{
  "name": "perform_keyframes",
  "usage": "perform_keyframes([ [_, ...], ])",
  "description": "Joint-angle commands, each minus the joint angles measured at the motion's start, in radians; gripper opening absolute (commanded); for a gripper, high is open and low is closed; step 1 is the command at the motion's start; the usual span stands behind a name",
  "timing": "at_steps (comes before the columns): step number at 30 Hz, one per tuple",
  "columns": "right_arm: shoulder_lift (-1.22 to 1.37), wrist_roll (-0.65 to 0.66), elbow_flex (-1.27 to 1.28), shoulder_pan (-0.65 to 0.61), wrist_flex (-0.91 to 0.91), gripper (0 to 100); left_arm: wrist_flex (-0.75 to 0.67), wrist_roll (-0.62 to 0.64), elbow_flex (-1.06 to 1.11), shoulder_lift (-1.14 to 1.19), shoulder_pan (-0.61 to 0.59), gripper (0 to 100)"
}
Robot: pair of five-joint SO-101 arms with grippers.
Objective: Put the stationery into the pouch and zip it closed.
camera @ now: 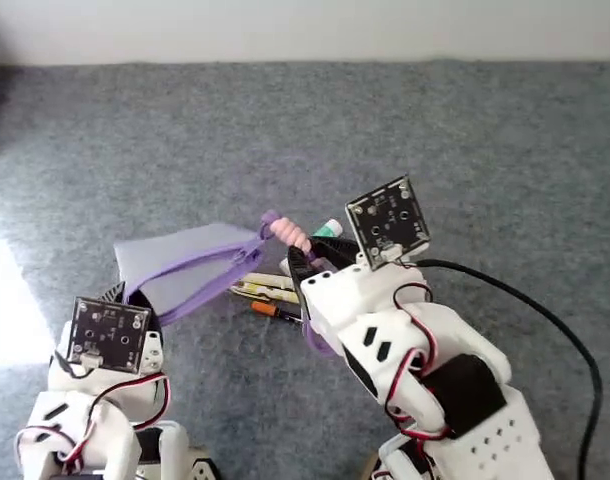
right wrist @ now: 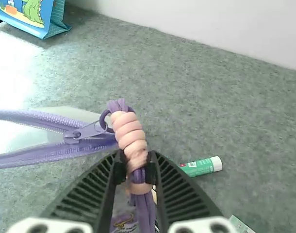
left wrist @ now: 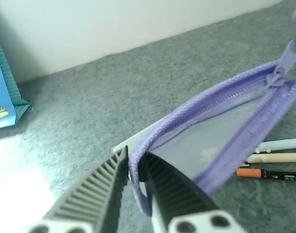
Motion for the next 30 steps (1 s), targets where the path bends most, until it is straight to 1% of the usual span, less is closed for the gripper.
perform_keyframes([
  [1,0.016,-0.009,0.011,-0.002,-0.074,0.8,0.018,-0.012,-0.024,0.011,-0.018,1],
  [4,0.056,-0.015,0.006,-0.004,-0.082,0.8,0.017,-0.006,0.044,0.011,-0.018,2],
  [7,0.076,-0.015,-0.006,-0.024,-0.082,0.8,-0.021,0.083,0.097,0.011,-0.025,2],
  [9,0.077,-0.015,-0.015,-0.024,-0.081,0.8,-0.035,0.135,0.128,0.012,-0.025,6],
  [12,0.076,-0.015,-0.014,-0.024,-0.067,0.8,-0.068,0.209,0.170,0.011,-0.028,16],
  [14,0.076,-0.015,-0.014,-0.024,-0.051,0.8,-0.069,0.253,0.180,0.017,-0.055,21],
  [17,0.076,-0.015,-0.014,-0.024,-0.053,0.8,-0.069,0.265,0.199,0.017,-0.100,24],
  [21,0.076,-0.015,-0.017,-0.024,-0.059,0.8,-0.071,0.267,0.209,0.017,-0.155,24],
  [25,0.076,-0.015,-0.044,-0.024,-0.059,0.8,-0.071,0.267,0.209,0.017,-0.166,24],
  [27,0.079,-0.015,-0.055,-0.022,-0.056,0.8,-0.071,0.265,0.205,0.017,-0.164,21],
  [30,0.081,-0.015,-0.058,-0.019,-0.051,0.8,-0.071,0.264,0.200,0.011,-0.161,13],
])
